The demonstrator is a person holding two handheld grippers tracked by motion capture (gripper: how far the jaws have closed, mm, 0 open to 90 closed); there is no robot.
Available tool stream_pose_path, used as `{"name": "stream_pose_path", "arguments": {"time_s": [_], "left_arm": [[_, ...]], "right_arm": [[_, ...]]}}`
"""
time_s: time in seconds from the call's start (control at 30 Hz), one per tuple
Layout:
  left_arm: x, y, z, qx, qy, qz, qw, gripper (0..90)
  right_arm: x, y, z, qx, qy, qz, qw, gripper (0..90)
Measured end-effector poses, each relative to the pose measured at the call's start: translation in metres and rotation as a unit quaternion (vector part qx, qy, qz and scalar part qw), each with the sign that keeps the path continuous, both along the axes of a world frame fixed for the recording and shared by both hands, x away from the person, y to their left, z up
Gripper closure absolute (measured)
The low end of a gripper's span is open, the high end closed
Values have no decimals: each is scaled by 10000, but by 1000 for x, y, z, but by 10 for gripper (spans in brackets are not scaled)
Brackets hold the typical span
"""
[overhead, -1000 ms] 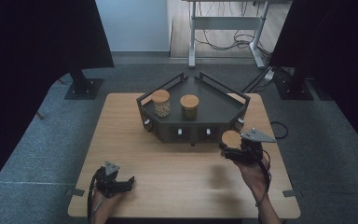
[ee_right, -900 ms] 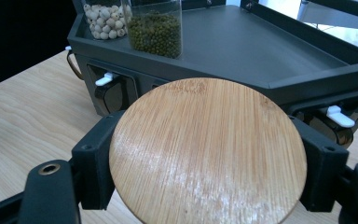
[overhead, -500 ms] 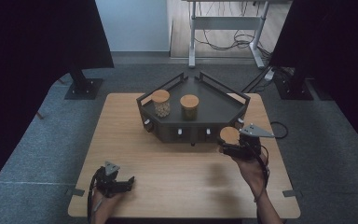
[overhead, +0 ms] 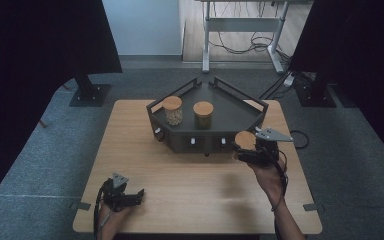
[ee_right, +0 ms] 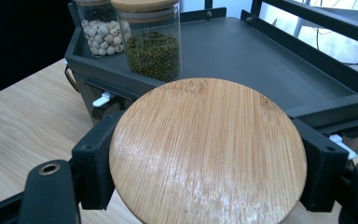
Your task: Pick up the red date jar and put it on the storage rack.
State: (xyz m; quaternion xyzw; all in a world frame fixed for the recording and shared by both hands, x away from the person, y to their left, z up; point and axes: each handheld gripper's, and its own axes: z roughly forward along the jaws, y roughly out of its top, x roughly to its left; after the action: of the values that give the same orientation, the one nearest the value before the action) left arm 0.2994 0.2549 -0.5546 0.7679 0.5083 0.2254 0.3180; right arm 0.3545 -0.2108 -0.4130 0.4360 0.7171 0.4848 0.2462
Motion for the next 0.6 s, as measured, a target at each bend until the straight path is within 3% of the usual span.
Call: {"name": "stream_pose_path", "arguments": {"time_s": [0.6], "left_arm": [[0,0,0,3,8,-4,10000,28]], "right_arm": [[16,0,14,-75,-26,-75,9999,228]]}}
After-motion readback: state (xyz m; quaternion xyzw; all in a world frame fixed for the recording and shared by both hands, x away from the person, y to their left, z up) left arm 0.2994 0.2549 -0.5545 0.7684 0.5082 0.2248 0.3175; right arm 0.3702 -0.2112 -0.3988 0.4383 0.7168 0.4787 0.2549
